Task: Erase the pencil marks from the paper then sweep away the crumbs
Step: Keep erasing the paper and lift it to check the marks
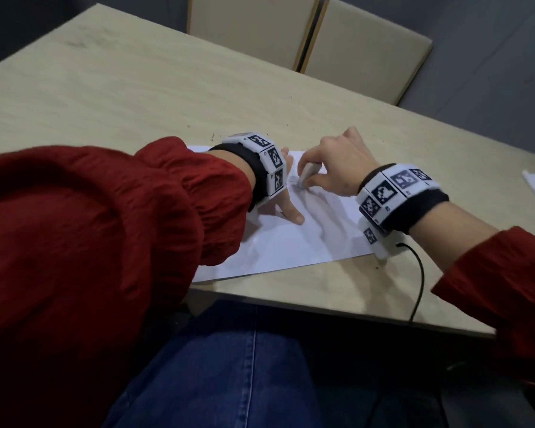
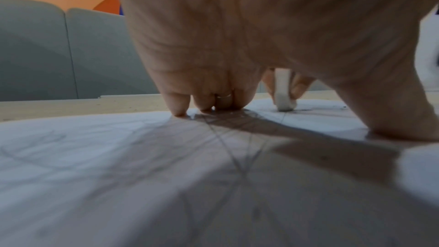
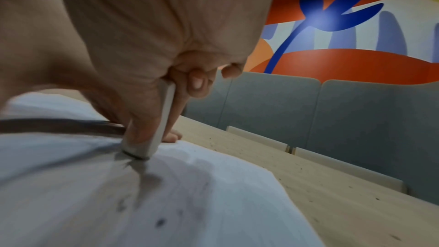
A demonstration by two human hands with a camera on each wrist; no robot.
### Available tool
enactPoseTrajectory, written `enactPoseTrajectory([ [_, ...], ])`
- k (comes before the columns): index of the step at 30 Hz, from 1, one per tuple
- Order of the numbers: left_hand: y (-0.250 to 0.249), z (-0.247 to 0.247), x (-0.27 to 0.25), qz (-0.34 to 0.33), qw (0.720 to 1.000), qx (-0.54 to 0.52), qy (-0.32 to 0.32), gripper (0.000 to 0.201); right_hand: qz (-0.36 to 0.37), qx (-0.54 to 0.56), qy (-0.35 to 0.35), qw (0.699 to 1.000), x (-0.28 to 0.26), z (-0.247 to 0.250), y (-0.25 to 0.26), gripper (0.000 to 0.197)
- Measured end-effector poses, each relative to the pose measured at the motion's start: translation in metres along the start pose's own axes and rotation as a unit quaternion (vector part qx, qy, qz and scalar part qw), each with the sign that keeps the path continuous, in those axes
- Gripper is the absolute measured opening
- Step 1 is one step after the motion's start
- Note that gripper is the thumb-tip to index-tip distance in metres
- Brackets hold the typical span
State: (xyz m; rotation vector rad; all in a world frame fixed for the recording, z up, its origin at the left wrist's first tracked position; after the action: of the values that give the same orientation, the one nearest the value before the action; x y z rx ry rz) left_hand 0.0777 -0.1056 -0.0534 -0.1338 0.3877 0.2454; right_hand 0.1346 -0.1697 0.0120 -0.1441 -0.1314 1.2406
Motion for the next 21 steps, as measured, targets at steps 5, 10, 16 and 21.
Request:
enactPoseTrajectory([
  [5,-0.003,0.003,-0.002,-0.005,1.000,-0.015,-0.016,0.136,-0.034,0.004,-0.019,0.999,0.020,0.008,0.003,0.013],
  [10,0.000,0.003,0.000,0.007,1.000,-0.001,-0.015,0.132,0.000,0.019,0.002,1.000,-0.015,-0.001,-0.002,0.007],
  [16,-0.003,0.000,-0.003,0.009,1.000,0.002,-0.005,0.134,-0.039,-0.006,-0.016,0.999,0.020,0.010,0.000,0.012],
  [21,-0.002,0.005,-0.002,0.003,1.000,0.008,-0.021,0.130,-0.004,0.005,0.001,1.000,-0.018,0.001,-0.004,0.008],
])
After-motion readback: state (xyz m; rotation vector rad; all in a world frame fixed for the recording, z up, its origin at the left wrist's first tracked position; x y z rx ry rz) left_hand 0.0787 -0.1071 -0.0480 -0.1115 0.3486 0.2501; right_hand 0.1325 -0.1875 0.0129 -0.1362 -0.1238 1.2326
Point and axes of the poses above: each hand's wrist, its own x-axis towards the middle knuckle, its own z-axis out of the back of the hand, y = z × x, the point moved 7 cm from there along x, towards the middle knuckle, and after that the axes turned 5 degrees about -z, right-handed, at the moved point
